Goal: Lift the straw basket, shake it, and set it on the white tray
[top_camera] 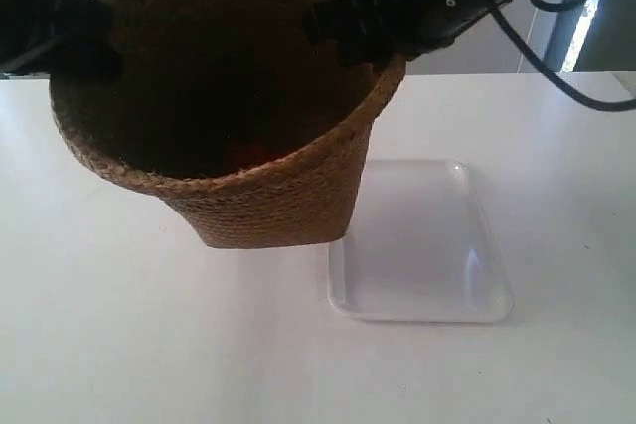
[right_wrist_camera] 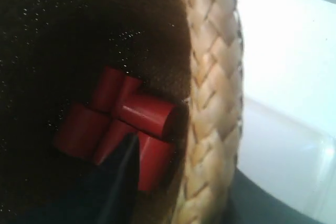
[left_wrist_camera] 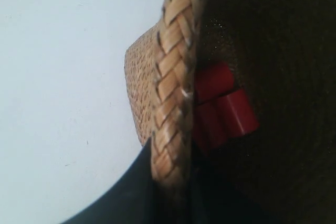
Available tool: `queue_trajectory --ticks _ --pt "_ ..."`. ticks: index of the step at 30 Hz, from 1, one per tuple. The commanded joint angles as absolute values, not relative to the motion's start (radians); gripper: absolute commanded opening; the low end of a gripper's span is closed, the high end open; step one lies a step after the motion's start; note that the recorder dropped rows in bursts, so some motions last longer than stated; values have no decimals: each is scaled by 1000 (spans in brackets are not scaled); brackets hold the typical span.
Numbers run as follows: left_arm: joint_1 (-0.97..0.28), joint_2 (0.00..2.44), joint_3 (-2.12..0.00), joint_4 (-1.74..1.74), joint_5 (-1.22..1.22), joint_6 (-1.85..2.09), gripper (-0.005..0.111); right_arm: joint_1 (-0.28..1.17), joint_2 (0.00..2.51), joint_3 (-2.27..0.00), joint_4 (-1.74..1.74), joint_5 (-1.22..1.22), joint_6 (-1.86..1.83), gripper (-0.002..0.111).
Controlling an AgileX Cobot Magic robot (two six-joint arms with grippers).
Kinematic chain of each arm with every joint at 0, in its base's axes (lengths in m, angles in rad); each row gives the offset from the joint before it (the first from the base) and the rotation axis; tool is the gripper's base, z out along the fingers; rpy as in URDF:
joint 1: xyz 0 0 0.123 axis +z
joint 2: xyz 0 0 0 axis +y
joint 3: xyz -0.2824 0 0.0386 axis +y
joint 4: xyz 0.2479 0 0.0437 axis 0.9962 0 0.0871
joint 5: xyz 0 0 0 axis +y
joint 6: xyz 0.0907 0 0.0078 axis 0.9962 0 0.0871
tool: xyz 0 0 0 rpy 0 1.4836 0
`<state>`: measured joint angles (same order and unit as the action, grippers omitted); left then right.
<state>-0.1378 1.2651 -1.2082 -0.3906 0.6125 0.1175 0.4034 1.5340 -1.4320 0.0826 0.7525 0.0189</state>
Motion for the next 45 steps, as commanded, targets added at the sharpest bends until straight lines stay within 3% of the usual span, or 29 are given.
queue_trajectory --ticks 1,24,33,45 --pt "-144 1212 -1206 -347 612 112 0 407 1525 -1419 45 748 0 0" --pt "-154 1036 -953 -377 394 161 0 459 1368 -1209 29 555 0 0" --pt "-154 1036 -946 -478 416 185 0 459 1413 -1197 29 646 55 0" --pt "-154 1036 -946 -486 335 184 0 459 1434 -1140 22 588 55 0"
